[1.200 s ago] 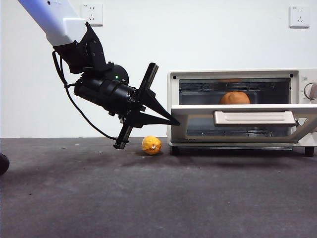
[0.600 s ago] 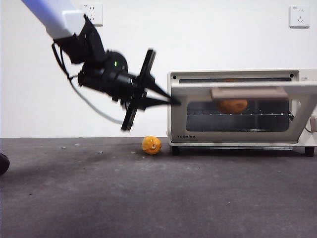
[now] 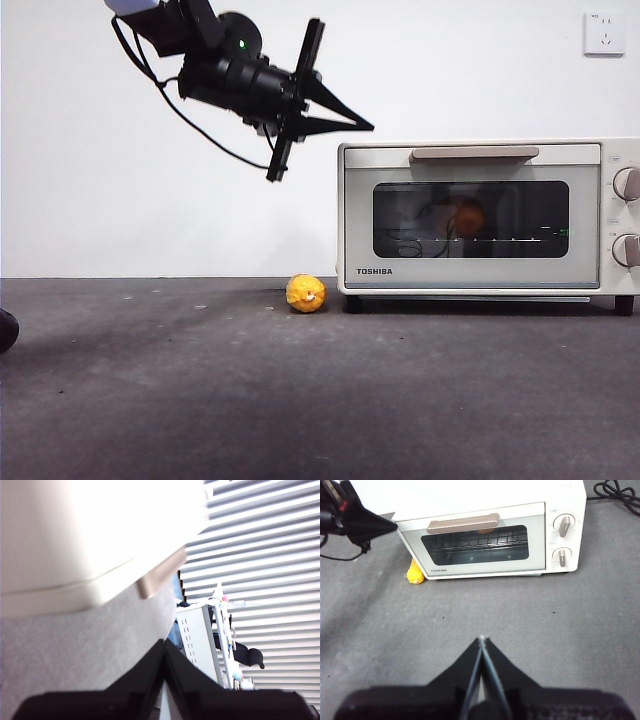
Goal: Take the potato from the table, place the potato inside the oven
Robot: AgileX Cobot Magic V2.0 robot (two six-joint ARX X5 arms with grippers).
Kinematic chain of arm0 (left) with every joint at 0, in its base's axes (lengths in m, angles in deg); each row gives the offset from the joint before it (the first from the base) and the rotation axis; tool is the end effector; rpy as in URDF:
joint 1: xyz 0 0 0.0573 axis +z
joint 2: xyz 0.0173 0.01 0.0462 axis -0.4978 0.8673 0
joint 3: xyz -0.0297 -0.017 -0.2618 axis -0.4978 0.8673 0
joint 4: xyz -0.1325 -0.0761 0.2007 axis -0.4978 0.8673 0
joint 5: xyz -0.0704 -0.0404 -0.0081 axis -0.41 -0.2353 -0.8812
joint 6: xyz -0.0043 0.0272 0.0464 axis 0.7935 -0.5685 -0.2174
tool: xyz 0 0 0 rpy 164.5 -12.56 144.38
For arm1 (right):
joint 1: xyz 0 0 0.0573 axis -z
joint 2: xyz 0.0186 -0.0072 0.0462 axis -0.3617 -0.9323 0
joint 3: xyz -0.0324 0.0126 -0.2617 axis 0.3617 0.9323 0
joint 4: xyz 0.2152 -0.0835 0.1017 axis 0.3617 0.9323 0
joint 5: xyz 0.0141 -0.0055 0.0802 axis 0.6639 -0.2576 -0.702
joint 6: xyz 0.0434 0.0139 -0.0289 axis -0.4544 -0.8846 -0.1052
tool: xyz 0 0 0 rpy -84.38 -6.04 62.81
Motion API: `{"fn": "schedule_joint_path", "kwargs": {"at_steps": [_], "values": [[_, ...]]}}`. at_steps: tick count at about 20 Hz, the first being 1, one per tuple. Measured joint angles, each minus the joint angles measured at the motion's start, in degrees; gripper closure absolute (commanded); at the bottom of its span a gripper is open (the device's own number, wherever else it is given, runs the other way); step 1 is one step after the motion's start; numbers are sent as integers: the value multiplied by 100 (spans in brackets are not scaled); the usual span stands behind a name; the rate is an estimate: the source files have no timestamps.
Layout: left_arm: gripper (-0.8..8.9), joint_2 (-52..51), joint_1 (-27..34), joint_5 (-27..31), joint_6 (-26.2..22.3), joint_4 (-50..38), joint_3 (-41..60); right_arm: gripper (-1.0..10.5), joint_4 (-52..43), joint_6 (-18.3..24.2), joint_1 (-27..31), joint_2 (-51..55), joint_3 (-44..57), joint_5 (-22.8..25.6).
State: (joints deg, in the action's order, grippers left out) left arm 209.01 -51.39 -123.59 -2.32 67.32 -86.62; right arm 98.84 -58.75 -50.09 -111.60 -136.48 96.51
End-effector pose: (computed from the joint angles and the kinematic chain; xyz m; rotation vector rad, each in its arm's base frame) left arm 0.4490 -0.2043 0.2871 -0.7743 1.1315 -1.1137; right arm 0.0388 0.0128 0.3758 0.1453 0.4964 0.1554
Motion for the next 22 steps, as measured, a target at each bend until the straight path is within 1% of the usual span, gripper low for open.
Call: {"fn": "schedule_joint_path", "kwargs": {"at_steps": [5,7,11,14,17,19,20,22], "values": [[821,0,0,-35,-7,258,-181,947,0,0,0,0,0,20],[821,0,0,-63,-90,428,-264,946,0,0,0,0,0,98],[821,-105,0,17,-472,872,-293,946,37,0,0,0,0,369],[820,-396,-4,264,-887,1314,-291,946,212,0,0,0,0,551],[819,-914,-15,706,-1423,1827,-291,946,407,0,0,0,0,756],[818,-1353,-42,1185,-1849,2203,-293,946,564,0,0,-2,0,876],[818,-1547,-61,1449,-2033,2380,-295,946,627,0,0,-2,0,927],[818,-1989,-131,2188,-2430,2771,-295,946,776,-2,0,-2,0,1016]]}}
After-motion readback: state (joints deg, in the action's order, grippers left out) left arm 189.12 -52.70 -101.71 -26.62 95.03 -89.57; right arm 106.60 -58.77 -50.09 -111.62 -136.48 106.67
